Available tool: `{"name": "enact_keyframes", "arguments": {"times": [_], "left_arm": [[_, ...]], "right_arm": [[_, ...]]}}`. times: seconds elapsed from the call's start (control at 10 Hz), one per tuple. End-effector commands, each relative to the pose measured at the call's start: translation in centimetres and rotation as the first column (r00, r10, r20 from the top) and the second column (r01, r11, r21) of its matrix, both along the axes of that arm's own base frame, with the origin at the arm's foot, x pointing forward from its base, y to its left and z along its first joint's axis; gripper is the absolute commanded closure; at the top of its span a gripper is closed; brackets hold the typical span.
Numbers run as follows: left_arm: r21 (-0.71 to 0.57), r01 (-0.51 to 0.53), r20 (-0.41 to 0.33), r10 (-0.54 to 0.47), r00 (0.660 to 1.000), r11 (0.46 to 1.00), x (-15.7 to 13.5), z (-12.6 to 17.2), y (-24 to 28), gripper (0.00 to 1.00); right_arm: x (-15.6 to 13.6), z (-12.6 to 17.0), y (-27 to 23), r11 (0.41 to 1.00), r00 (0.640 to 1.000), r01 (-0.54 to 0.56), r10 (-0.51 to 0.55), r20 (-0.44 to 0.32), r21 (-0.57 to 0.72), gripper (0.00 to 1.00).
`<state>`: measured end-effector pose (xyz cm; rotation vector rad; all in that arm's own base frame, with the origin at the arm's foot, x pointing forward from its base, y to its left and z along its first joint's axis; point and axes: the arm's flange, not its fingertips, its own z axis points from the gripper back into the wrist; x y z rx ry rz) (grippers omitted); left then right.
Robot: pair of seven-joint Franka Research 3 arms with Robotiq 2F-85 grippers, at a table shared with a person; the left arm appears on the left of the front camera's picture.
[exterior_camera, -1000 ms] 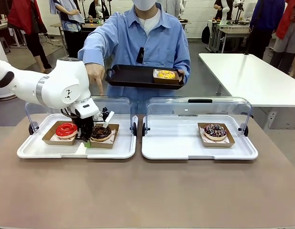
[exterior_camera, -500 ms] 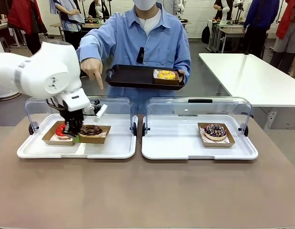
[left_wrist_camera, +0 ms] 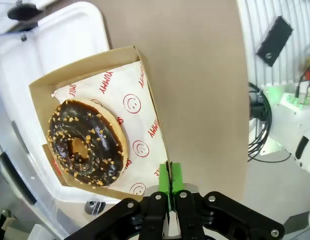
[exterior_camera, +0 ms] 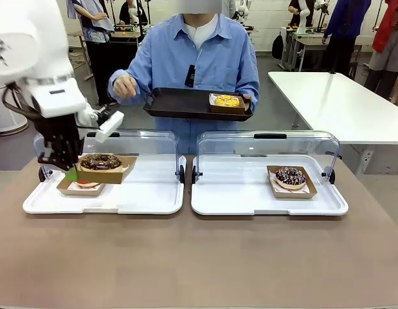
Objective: Provide the desired donut to the person.
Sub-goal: Pick up and lift the Paper togo box containing the Donut pointed at by the person.
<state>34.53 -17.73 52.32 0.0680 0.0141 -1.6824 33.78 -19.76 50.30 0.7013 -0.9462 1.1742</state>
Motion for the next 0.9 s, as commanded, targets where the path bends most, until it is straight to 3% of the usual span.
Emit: {"name": "enact_keyframes", "arguments": {"times": [0.0,0.1,0.3,0.6,0.7,0.8], "left_arm": [[-0.053,-0.035,0.019,0.036,0.999,0.998,-0.5,2.6,0.1,1.0],[-0.077,-0.053,0.064,0.058,0.996,0.996,-1.5,4.0,-0.4,1.0],[-0.071,-0.077,0.092,0.083,0.992,0.995,0.0,5.7,-1.7,1.0],[-0.074,-0.047,0.098,0.054,0.994,0.996,3.1,4.6,-1.5,1.0],[-0.08,-0.065,0.086,0.072,0.994,0.995,0.6,6.2,-1.5,1.0],[-0.08,-0.065,0.086,0.072,0.994,0.995,0.6,6.2,-1.5,1.0]], "right_arm": [[-0.1,0.0,-0.2,1.0,1.0,-0.01,0.01,0.002,0.0,0.0],[-0.1,0.0,-0.2,1.0,1.0,-0.01,0.01,0.002,0.0,0.0],[-0.1,0.0,-0.2,1.0,1.0,-0.01,0.01,0.002,0.0,0.0],[-0.1,0.0,-0.2,1.0,1.0,-0.01,0.01,0.002,0.0,0.0],[-0.1,0.0,-0.2,1.0,1.0,-0.01,0.01,0.002,0.0,0.0],[-0.1,0.0,-0.2,1.0,1.0,-0.01,0.01,0.002,0.0,0.0]]}}
